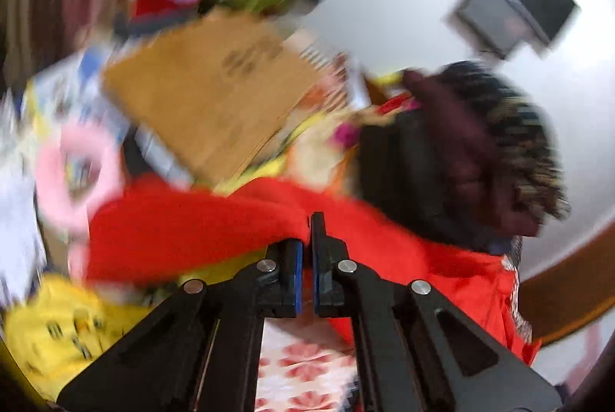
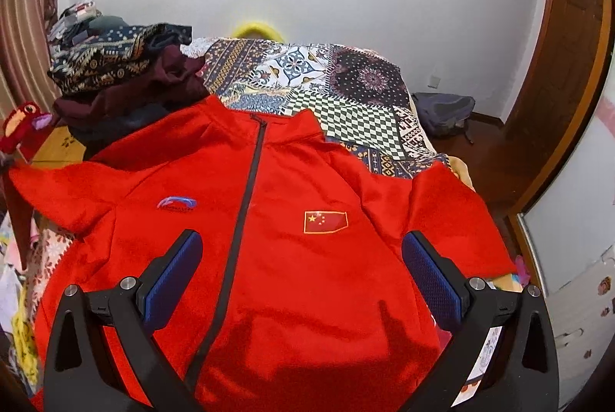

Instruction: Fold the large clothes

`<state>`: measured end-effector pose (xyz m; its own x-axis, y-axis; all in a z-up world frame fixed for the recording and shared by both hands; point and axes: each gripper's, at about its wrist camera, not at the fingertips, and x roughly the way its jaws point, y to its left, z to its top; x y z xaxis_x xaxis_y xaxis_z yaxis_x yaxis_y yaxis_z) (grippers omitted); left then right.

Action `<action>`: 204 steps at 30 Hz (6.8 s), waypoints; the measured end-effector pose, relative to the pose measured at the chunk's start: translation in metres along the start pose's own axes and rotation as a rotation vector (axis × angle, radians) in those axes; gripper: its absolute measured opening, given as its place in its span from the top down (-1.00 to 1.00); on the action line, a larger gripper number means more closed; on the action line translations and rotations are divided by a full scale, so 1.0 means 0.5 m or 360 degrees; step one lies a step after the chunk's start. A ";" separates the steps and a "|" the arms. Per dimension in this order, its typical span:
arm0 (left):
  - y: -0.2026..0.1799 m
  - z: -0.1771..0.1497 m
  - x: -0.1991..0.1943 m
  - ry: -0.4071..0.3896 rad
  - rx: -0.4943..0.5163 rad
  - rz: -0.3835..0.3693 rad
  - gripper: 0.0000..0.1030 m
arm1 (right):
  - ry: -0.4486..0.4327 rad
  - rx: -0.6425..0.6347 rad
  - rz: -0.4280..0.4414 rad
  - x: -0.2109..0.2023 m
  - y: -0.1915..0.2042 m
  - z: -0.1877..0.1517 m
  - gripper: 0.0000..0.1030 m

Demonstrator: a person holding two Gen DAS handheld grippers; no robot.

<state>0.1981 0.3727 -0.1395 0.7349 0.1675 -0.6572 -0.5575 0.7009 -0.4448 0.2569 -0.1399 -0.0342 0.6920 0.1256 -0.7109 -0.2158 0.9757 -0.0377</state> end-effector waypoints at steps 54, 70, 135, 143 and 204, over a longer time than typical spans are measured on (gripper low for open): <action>-0.230 -0.116 -0.070 0.0118 0.0901 -0.0109 -0.18 | 0.0177 -0.0937 0.0452 0.095 0.378 0.052 -1.00; -0.065 -0.137 -0.037 0.0261 0.0791 -0.0034 -0.18 | 0.0619 -0.1529 0.0473 0.283 0.604 -0.110 -0.33; -0.204 -0.270 0.201 0.0519 0.1019 0.0324 -0.31 | 0.0510 0.0372 0.0308 0.167 -0.253 -0.046 0.84; -0.238 -0.273 0.120 0.0514 0.1048 0.0225 -0.31 | 0.0395 0.0346 0.0262 0.113 -0.264 -0.030 0.18; -0.640 -0.523 0.247 0.0903 0.1355 -0.0251 -0.54 | -0.0216 0.0989 -0.0228 0.029 -0.590 0.003 0.87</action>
<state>0.3661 -0.0124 -0.2374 0.3628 -0.1653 -0.9171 0.1488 0.9818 -0.1181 0.3317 -0.4259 -0.0320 0.7740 -0.0315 -0.6324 0.2956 0.9013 0.3168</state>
